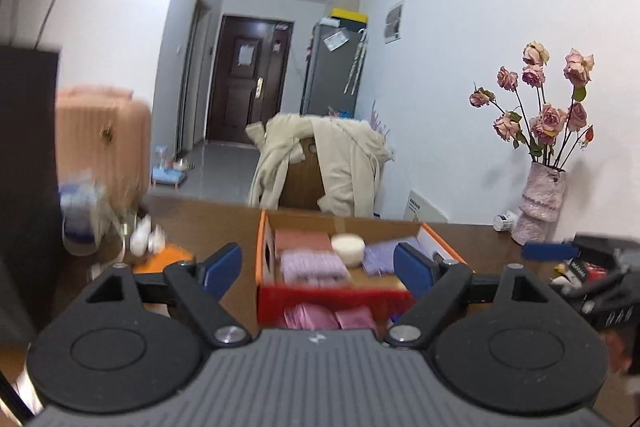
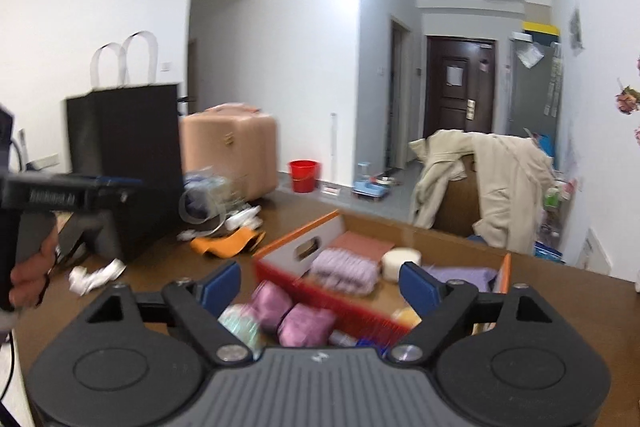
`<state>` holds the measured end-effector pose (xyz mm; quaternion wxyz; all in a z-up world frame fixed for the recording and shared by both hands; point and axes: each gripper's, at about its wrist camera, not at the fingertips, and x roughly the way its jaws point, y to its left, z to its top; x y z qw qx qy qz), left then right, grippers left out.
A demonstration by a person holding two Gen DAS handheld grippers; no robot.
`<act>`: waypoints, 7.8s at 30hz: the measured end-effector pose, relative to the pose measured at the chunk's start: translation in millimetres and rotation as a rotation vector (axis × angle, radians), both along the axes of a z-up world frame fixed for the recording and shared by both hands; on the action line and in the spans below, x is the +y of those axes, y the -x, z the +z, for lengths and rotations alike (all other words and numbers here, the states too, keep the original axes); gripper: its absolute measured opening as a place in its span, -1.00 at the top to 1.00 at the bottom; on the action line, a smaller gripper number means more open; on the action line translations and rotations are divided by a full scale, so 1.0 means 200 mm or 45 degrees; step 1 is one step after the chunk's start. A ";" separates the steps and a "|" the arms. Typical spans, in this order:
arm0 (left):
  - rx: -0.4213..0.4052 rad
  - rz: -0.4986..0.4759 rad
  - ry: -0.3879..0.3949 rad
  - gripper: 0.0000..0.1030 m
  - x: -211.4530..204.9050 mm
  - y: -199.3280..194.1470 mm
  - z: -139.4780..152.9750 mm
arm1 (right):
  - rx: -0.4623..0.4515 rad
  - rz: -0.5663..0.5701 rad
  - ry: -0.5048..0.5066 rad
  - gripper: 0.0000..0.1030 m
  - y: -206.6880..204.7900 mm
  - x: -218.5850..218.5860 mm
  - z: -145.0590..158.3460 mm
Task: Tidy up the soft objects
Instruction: 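Move both grippers back over the pink satin bow, then close both grippers on the pink satin bow, then carry the pink bow into the box and open both grippers, then move both grippers back over the clear bag and white cloth, then grasp the clear iridescent bag with the right gripper while the left grasps the white cloth, then lower the bag into the box with the right gripper while the left drops the cloth in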
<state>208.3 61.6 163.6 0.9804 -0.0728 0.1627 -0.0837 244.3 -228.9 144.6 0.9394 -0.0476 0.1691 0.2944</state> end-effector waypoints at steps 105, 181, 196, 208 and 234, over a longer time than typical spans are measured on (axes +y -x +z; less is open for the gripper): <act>0.558 -0.167 0.218 0.36 -0.01 -1.37 -0.47 | 0.654 -0.112 -0.168 0.62 -1.18 0.25 -0.45; 0.368 -0.047 -0.007 -0.57 0.31 -0.40 -0.52 | 0.284 -0.070 -0.208 0.44 -0.23 0.46 -0.41; 0.438 0.195 -0.180 0.42 -0.13 -0.61 -0.70 | 0.183 -0.155 -0.436 0.43 -0.22 0.03 -0.51; 0.330 0.175 -0.130 0.49 -0.19 -0.36 -0.51 | 0.170 -0.159 -0.376 0.43 -0.16 0.01 -0.52; 0.480 -0.284 -0.167 0.25 -0.55 -1.64 -0.46 | 0.301 -0.327 0.058 0.10 -1.15 0.08 -0.48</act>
